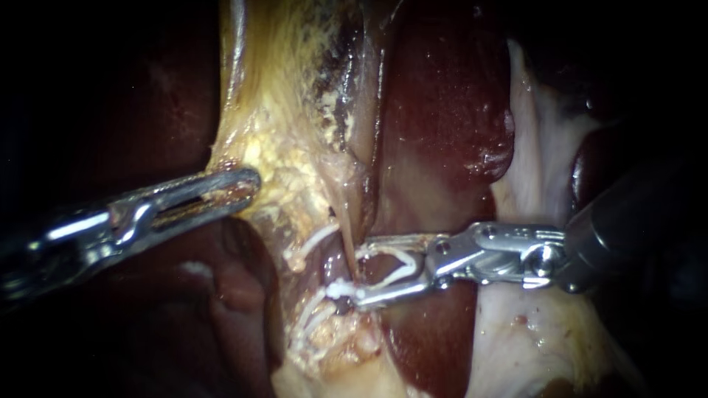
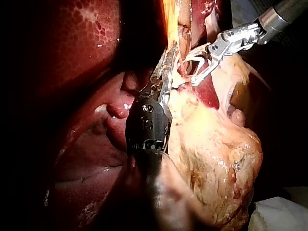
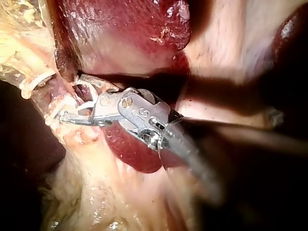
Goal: Clipping second clip right tube
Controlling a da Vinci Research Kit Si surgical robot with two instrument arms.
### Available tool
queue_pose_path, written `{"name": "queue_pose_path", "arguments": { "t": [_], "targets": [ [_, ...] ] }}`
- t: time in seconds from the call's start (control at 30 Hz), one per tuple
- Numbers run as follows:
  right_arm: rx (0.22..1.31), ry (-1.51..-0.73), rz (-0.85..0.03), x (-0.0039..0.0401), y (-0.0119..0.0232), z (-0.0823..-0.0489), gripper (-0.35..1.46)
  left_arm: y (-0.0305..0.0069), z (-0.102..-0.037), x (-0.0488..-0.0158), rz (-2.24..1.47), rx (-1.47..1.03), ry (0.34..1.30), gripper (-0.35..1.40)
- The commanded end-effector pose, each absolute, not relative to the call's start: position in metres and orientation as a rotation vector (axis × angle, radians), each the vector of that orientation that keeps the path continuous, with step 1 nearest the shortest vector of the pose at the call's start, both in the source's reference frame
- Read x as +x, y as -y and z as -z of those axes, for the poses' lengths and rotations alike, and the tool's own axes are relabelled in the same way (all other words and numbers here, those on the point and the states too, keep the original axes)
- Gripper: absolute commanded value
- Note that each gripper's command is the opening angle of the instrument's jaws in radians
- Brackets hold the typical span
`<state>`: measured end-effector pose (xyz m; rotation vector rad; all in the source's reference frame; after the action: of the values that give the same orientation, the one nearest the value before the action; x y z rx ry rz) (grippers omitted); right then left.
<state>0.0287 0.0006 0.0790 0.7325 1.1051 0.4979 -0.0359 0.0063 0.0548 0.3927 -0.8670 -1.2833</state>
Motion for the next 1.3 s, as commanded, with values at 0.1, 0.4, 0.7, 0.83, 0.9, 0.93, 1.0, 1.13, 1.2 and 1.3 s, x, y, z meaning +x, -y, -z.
{"name": "queue_pose_path", "arguments": {
  "t": [0.1,0.4,0.7,0.83,0.9,0.93,1.0,1.13,1.2,1.3],
  "targets": [
    [0.741,-1.102,-0.507,0.0294,-0.0007,-0.0792,0.58,-0.0062,-0.0547,-0.0360,1.285,0.388,0.866,-0.35],
    [0.784,-1.085,-0.557,0.0302,-0.0008,-0.0794,0.46,-0.0059,-0.0544,-0.0363,1.286,0.388,0.866,-0.35],
    [0.823,-1.075,-0.598,0.0303,-0.0008,-0.0794,-0.01,-0.0059,-0.0544,-0.0364,1.287,0.387,0.866,-0.35],
    [0.823,-1.070,-0.633,0.0297,-0.0012,-0.0792,-0.35,-0.0059,-0.0544,-0.0363,1.287,0.387,0.866,-0.35],
    [0.822,-1.064,-0.649,0.0296,-0.0015,-0.0791,-0.35,-0.0059,-0.0543,-0.0364,1.287,0.387,0.866,-0.35],
    [0.823,-1.063,-0.650,0.0295,-0.0015,-0.0791,-0.35,-0.0059,-0.0543,-0.0364,1.287,0.387,0.866,-0.35],
    [0.826,-1.062,-0.654,0.0294,-0.0015,-0.0791,-0.35,-0.0059,-0.0543,-0.0364,1.287,0.387,0.866,-0.35],
    [0.829,-1.057,-0.657,0.0294,-0.0014,-0.0792,-0.35,-0.0059,-0.0543,-0.0364,1.287,0.387,0.866,-0.35],
    [0.829,-1.057,-0.657,0.0294,-0.0014,-0.0792,-0.35,-0.0059,-0.0543,-0.0364,1.287,0.387,0.866,-0.35],
    [0.827,-1.057,-0.659,0.0294,-0.0014,-0.0792,-0.35,-0.0059,-0.0543,-0.0364,1.287,0.387,0.866,-0.35]
  ]
}}
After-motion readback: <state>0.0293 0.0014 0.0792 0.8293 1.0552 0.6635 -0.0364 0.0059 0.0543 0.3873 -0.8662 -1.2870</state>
